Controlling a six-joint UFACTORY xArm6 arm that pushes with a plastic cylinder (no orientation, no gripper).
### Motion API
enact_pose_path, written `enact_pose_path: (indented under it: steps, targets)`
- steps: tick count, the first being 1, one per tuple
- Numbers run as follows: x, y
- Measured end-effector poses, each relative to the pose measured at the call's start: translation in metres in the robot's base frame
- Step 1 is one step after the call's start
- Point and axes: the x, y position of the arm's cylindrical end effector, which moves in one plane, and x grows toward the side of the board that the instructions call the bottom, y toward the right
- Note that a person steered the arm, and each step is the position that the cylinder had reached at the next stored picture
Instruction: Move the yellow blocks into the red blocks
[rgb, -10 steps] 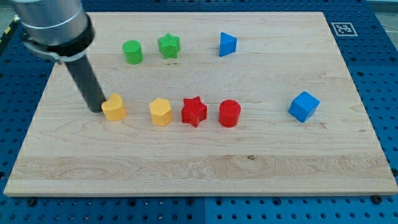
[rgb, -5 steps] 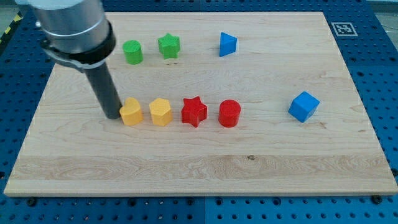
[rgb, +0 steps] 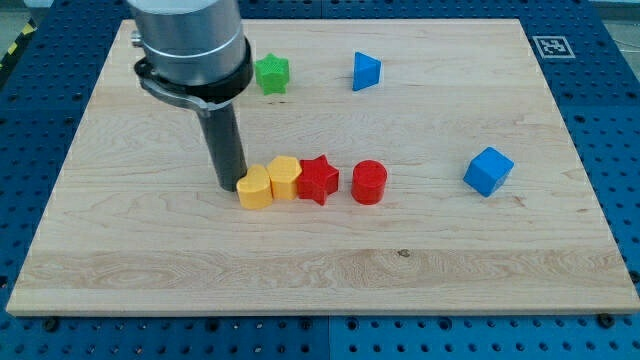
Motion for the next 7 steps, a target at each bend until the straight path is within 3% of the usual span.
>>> enact_pose_path:
  steps: [2, 3, 4, 5, 7]
  targets:
    - [0.000, 0.008]
    - [-0.023, 0.003]
    - [-0.054, 0.027]
    - [-0.059, 0.061]
    - [-0.023, 0.075]
